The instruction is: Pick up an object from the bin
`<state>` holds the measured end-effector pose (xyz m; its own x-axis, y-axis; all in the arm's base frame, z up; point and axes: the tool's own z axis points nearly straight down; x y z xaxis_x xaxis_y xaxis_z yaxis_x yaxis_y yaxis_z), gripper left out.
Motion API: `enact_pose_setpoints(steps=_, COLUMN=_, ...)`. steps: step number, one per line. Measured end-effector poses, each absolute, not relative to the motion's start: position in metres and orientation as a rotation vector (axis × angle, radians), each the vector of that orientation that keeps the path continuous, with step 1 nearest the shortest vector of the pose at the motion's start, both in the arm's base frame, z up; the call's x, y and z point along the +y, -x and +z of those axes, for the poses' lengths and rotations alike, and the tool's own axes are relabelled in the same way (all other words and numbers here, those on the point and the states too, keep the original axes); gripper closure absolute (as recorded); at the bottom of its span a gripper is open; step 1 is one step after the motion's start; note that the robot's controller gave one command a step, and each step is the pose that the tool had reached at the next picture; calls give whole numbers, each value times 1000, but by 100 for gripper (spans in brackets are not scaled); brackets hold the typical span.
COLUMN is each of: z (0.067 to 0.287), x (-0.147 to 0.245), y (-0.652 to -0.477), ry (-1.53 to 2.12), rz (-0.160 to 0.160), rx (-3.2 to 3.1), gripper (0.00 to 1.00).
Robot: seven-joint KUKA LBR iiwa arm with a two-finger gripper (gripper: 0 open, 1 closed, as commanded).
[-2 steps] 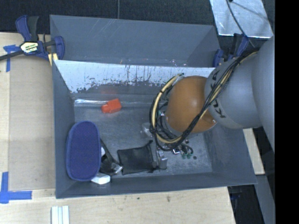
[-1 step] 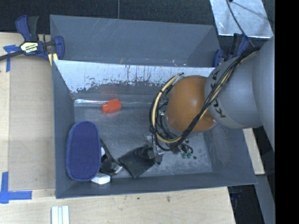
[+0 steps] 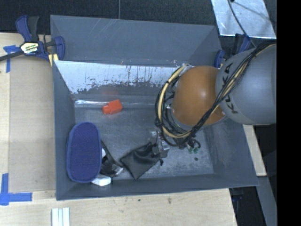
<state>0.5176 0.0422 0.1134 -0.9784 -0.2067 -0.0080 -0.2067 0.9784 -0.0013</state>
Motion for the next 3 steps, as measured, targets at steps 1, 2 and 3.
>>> enact_pose_setpoints(steps=1, z=127, x=42, y=-519, ry=328, rz=-1, rx=3118, gripper=100)
enact_pose_setpoints(steps=2, z=179, x=42, y=-521, ry=329, rz=-1, rx=3115, gripper=100)
enact_pose_setpoints(steps=3, z=199, x=42, y=-522, ry=330, rz=0, rx=3117, gripper=100)
